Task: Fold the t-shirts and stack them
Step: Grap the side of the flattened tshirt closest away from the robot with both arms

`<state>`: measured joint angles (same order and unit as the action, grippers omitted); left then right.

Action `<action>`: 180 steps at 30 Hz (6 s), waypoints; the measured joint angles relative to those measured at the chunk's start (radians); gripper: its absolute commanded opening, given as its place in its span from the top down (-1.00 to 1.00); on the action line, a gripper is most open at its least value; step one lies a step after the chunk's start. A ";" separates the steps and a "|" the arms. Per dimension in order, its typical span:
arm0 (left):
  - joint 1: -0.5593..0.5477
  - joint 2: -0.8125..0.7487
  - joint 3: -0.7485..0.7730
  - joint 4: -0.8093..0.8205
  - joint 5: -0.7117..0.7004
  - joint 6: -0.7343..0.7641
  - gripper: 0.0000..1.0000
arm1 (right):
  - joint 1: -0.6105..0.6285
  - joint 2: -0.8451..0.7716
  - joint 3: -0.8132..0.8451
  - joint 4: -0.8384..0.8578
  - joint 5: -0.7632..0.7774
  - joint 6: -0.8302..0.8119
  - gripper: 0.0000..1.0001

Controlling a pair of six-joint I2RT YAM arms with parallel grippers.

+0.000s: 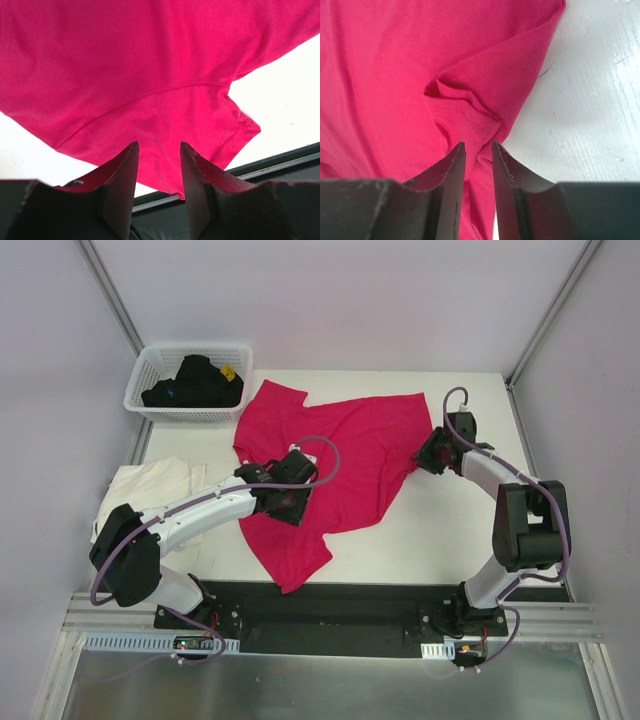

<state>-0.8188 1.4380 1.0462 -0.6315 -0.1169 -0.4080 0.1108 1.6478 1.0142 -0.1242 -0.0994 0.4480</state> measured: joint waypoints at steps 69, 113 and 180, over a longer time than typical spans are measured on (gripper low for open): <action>0.000 0.034 0.032 0.006 0.001 0.032 0.24 | 0.003 0.143 0.005 0.060 -0.016 0.029 0.49; 0.000 -0.017 -0.005 0.014 0.011 0.012 0.25 | -0.015 -0.203 -0.158 0.032 0.007 0.024 0.98; -0.335 -0.016 -0.193 -0.097 -0.004 -0.156 0.01 | -0.009 -0.685 -0.342 -0.208 0.113 -0.020 0.99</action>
<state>-1.1542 1.4216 0.8532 -0.7288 -0.1207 -0.5644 0.1017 0.9630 0.6724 -0.3325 0.0139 0.4282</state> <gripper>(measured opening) 0.512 0.013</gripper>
